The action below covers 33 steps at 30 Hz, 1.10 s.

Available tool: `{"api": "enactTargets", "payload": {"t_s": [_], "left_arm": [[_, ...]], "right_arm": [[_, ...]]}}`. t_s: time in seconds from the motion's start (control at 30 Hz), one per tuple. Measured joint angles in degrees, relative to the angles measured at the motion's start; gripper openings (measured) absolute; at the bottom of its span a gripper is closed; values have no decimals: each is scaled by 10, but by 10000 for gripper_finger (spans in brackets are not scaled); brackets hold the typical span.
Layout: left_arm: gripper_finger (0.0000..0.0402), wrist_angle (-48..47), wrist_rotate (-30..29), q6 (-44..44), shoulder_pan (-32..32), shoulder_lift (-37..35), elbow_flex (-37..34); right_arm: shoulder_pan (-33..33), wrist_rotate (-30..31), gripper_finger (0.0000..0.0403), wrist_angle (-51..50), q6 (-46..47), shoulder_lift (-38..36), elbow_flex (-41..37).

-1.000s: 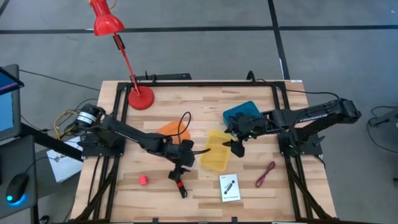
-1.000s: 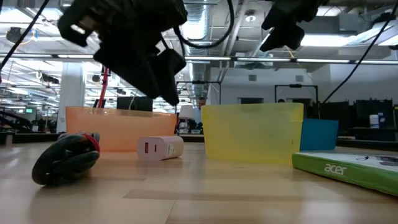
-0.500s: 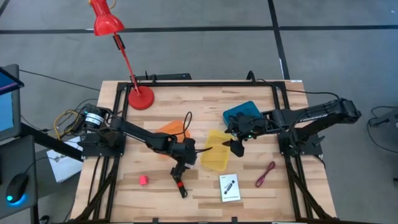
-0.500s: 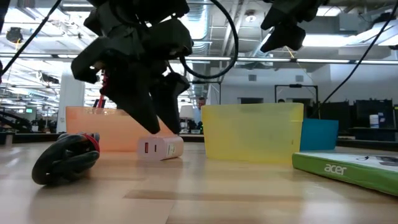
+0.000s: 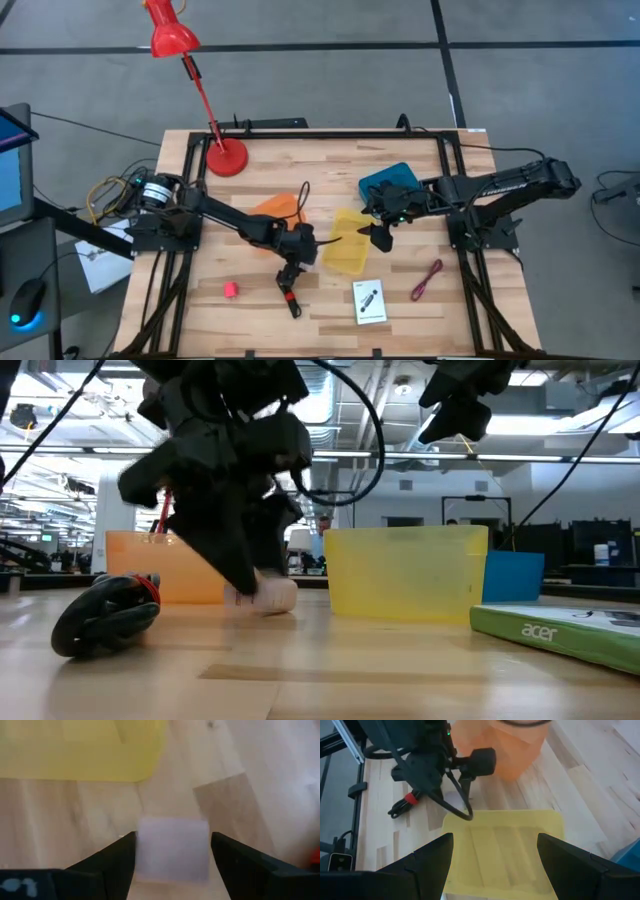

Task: Pick and place items into bin
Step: Put the white charger adapter into the blue bin

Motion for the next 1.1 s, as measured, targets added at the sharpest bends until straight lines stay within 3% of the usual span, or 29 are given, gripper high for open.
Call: {"api": "enactTargets", "payload": {"t_s": [0.47,0.8,1.1], "left_arm": [[243,23,-4,5,-2,17,0],[217,24,-4,4,-2,17,0],[222,-73,-6,27,-15,17,85]], "right_arm": [[0,0,286,-1,0,0,0],[0,0,286,-2,-4,0,0],[0,0,286,-2,-4,0,0]]}}
